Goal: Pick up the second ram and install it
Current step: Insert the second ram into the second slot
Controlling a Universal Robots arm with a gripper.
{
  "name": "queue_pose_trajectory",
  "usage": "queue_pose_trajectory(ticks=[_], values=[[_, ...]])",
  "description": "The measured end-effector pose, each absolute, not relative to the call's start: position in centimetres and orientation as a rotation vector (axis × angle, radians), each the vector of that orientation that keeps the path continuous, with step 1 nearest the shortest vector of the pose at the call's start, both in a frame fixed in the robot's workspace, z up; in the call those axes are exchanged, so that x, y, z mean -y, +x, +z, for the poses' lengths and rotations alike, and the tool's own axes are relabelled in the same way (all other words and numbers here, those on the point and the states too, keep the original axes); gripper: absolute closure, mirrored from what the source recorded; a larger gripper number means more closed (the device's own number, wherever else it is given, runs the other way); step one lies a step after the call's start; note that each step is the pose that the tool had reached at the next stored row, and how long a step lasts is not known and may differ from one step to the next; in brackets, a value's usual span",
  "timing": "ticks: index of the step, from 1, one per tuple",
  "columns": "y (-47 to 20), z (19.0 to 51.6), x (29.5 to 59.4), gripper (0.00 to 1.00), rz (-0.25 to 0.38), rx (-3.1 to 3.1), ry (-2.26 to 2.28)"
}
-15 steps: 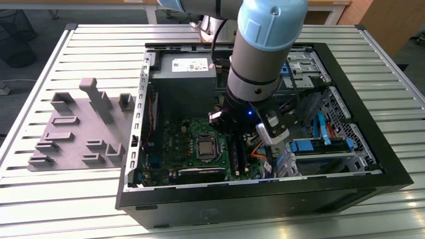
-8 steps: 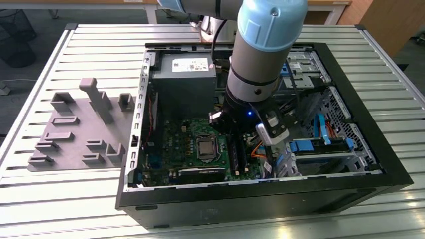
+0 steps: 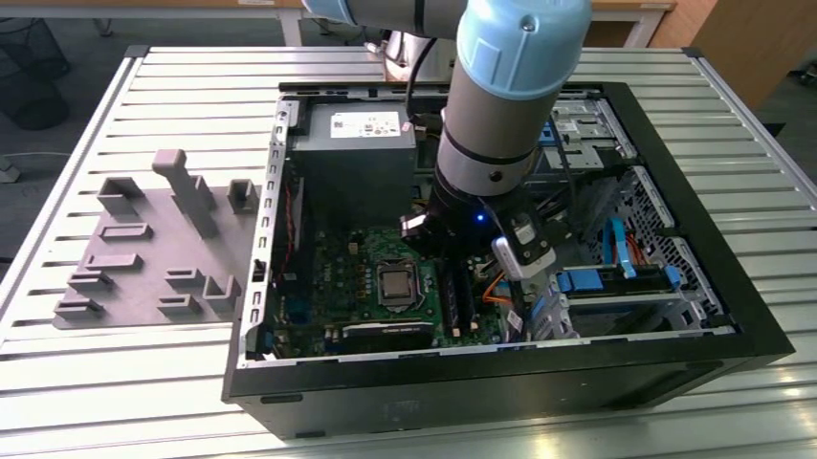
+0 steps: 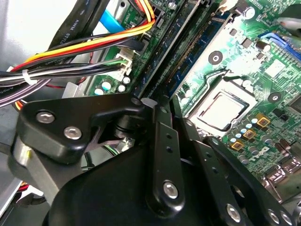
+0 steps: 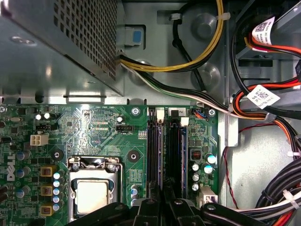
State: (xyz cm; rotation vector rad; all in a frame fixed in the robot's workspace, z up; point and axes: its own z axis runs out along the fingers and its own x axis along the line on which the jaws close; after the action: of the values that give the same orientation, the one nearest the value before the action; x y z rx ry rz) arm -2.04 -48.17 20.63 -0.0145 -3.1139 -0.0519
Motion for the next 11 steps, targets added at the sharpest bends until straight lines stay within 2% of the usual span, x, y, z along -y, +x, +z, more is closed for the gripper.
queue_pose_trajectory(ticks=[2, 3, 11], values=[[-2.0, 20.6, 48.2, 0.85, -0.052, 3.114, -0.015], [-2.0, 20.6, 48.2, 0.79, -0.052, 3.114, -0.015], [-2.0, 21.7, 48.2, 0.79, -0.052, 3.114, -0.015]])
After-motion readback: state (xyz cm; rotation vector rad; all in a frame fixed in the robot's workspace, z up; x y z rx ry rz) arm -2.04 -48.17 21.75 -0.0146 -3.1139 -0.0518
